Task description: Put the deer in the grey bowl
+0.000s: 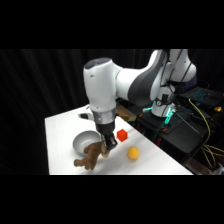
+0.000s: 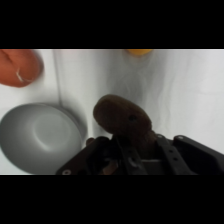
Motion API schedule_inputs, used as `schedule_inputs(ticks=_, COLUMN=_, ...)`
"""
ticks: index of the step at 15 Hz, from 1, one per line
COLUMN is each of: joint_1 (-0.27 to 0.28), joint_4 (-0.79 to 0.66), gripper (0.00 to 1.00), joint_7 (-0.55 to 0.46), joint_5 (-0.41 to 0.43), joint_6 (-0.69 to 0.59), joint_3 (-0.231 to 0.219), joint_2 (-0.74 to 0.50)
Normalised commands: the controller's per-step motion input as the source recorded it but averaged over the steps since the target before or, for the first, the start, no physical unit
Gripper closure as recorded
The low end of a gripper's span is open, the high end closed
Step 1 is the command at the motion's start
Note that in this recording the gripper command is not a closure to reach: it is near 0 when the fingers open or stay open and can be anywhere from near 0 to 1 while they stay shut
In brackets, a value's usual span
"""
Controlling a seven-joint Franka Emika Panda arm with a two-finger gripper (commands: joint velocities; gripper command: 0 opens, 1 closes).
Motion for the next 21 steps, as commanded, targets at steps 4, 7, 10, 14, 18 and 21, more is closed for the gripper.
schedule_inputs(ticks=4, joint_1=-0.153, joint_4=0.05, gripper=0.53, joint_7=-0.13, joint_5=-0.132, joint_6=-0.21, joint_3=-0.054, joint_2=-0.28)
schedule_inputs(ticks=7, joint_1=-0.156, joint_4=0.01, gripper=0.53, joint_7=-0.12, joint_5=-0.074, joint_6=-0.07, joint_3=-0.040, joint_2=-0.06)
schedule_inputs(ticks=10, joint_1=-0.112, joint_4=-0.01, gripper=0.53, joint_7=-0.10, joint_5=-0.008, joint_6=0.00, joint_3=-0.015, joint_2=0.06)
schedule_inputs(ticks=14, joint_1=-0.066, joint_4=0.07, gripper=0.53, joint_7=-0.12, joint_5=0.083, joint_6=0.00, joint_3=0.016, joint_2=0.22)
schedule_inputs(ticks=18, joint_1=-0.057, joint_4=0.19, gripper=0.00, joint_7=-0.16, joint_5=0.150, joint_6=-0.09, joint_3=0.039, joint_2=0.23)
schedule_inputs(ticks=21, joint_1=-0.085, joint_4=0.24, gripper=0.00, joint_7=-0.23, joint_5=0.157, joint_6=-0.20, joint_3=0.040, joint_2=0.07)
